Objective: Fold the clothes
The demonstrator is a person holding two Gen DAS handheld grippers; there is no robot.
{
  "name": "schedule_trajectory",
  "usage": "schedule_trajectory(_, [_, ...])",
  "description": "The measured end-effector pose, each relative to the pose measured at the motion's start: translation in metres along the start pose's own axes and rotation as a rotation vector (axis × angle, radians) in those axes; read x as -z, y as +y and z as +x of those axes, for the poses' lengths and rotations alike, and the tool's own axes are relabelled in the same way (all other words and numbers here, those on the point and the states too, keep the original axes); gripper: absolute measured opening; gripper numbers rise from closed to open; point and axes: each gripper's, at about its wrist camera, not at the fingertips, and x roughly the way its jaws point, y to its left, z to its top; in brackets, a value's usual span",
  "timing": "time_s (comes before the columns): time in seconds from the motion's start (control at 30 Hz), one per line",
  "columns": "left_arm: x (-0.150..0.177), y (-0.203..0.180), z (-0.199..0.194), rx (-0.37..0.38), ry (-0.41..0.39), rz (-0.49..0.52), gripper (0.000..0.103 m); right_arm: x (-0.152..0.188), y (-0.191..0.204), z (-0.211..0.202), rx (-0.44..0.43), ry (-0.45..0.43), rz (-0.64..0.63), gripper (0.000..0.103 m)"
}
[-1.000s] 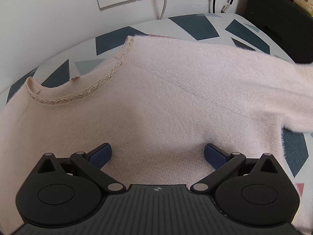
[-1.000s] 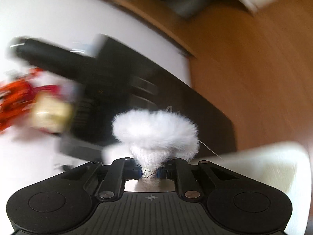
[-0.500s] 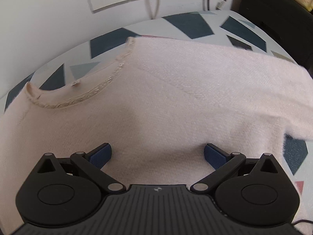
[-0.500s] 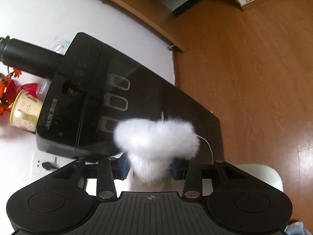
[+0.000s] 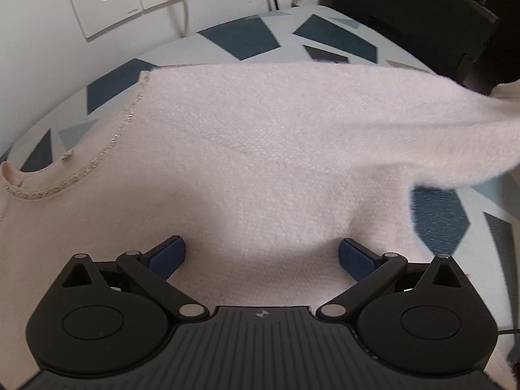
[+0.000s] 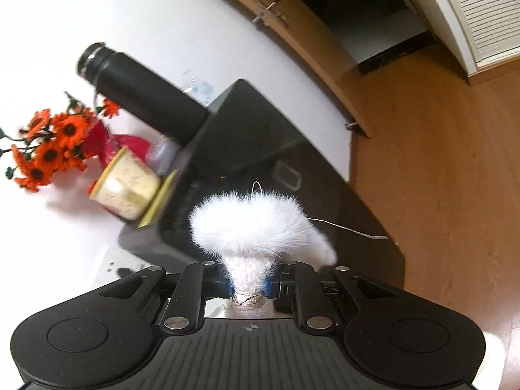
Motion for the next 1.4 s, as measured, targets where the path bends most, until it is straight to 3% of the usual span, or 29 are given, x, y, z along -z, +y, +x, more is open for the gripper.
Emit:
schedule_trajectory(0.1, [0.007,0.013,-0.013,0.080,-0.002,-0.038,0.102,0.004,0.023,-0.005,-0.024,0.013,-0.030,0.014])
schedule_trajectory(0.2, [0.024,0.048,-0.034,0.137,-0.018,-0.179,0.102,0.017,0.061,-0.009,-0.055,0.046,-0.117,0.014])
schedule_trajectory(0.37, [0.077,0.129,-0.068,0.107,-0.061,-0.415,0.102,0.070,0.143,-0.007,-0.149,0.138,-0.313,0.014])
schedule_trajectory(0.53, [0.133,0.188,-0.117,0.045,-0.161,-0.521,0.102,0.161,0.231,0.010,-0.282,0.313,-0.460,0.014])
schedule_trajectory(0.7, [0.178,0.222,-0.152,0.016,-0.209,-0.579,0.102,0.281,0.303,0.010,-0.479,0.557,-0.624,0.014])
schedule_trajectory(0.8, [0.201,0.235,-0.166,-0.024,-0.222,-0.624,0.102,0.352,0.317,0.002,-0.536,0.693,-0.730,0.014])
schedule_trajectory(0.9, [0.215,0.241,-0.176,-0.131,-0.197,-0.613,0.102,0.406,0.309,-0.005,-0.536,0.814,-0.779,0.014])
schedule_trajectory(1.0, [0.224,0.249,-0.184,-0.115,-0.182,-0.621,0.102,0.437,0.295,-0.015,-0.479,0.884,-0.808,0.016])
schedule_trajectory(1.1, [0.221,0.257,-0.183,-0.070,-0.190,-0.647,0.102,0.438,0.282,-0.022,-0.436,0.922,-0.817,0.023])
schedule_trajectory(1.17, [0.210,0.257,-0.179,-0.080,-0.208,-0.634,0.102,0.430,0.275,-0.026,-0.417,0.937,-0.836,0.037])
schedule_trajectory(1.23, [0.192,0.254,-0.170,-0.092,-0.223,-0.582,0.102,0.406,0.265,-0.029,-0.425,0.923,-0.820,0.038])
schedule_trajectory(1.27, [0.182,0.251,-0.165,-0.094,-0.228,-0.551,0.102,0.393,0.260,-0.030,-0.430,0.916,-0.812,0.043])
schedule_trajectory(1.3, [0.173,0.249,-0.159,-0.076,-0.230,-0.531,0.102,0.381,0.255,-0.031,-0.434,0.909,-0.804,0.046])
schedule_trajectory(1.4, [0.144,0.242,-0.138,0.076,-0.216,-0.524,0.102,0.337,0.239,-0.035,-0.424,0.854,-0.786,0.046])
